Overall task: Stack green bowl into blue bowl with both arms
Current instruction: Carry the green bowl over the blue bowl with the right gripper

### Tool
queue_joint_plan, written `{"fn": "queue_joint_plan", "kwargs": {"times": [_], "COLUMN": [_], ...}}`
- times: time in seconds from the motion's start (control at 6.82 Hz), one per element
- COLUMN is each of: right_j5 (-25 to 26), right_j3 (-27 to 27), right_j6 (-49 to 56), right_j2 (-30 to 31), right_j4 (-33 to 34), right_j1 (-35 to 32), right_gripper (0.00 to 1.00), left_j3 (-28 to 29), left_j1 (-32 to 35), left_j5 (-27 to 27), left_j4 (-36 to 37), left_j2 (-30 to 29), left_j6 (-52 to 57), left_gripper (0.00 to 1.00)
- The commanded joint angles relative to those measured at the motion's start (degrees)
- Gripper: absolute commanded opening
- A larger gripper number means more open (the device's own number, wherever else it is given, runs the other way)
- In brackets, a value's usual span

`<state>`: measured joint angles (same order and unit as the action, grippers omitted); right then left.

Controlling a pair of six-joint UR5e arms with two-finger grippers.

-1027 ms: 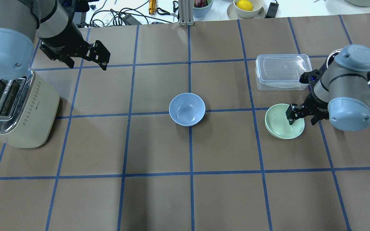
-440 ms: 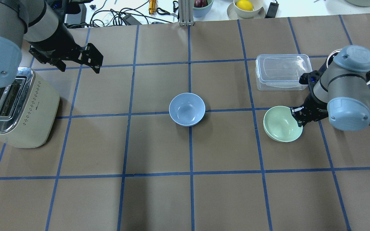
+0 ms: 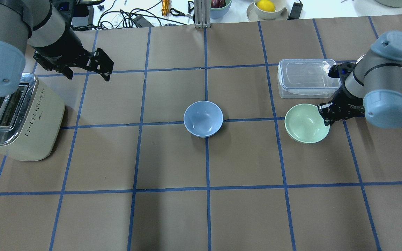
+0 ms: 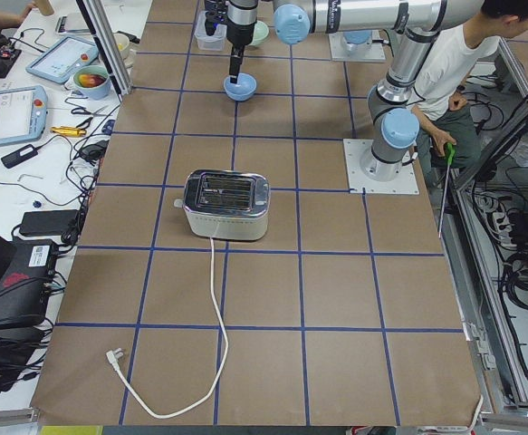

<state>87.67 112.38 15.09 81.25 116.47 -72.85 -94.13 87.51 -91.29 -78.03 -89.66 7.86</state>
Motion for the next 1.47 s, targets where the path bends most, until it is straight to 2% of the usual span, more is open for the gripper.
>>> {"fn": "queue_joint_plan", "kwargs": {"times": [0.0, 0.15, 0.29, 0.59, 0.73, 1.32], "right_j5": [-2.33, -5.38, -5.58, -6.02, -5.24, -6.37], "right_j3": [-9.51, -12.24, -14.71, -21.12, -24.19, -23.88], "right_j6": [-3.89, -13.32, -19.59, -33.48, -36.15, -34.33], "right_j2": [0.32, -0.12, -1.52, -8.35, -11.87, -14.88], "right_j4": [-12.02, -12.84, -12.50, -11.97, -11.97, -11.88], "right_j1": [-4.11, -9.79, -16.46, -26.68, -30.55, -31.03], "right_gripper": [0.00, 0.00, 0.00, 0.00, 0.00, 0.00], "left_j3": [0.26, 0.26, 0.26, 0.26, 0.35, 0.26], "left_j1": [-0.05, -0.14, -0.14, -0.06, -0.06, -0.06], "left_j5": [0.14, 0.23, 0.23, 0.23, 0.32, 0.32], "left_j4": [0.07, 0.07, 0.07, 0.07, 0.07, 0.07], "left_j2": [0.01, 0.01, 0.01, 0.01, -0.07, 0.01], "left_j6": [-0.04, -0.04, -0.12, -0.21, -0.21, -0.21], "left_gripper": [1.00, 1.00, 1.00, 1.00, 1.00, 1.00]}}
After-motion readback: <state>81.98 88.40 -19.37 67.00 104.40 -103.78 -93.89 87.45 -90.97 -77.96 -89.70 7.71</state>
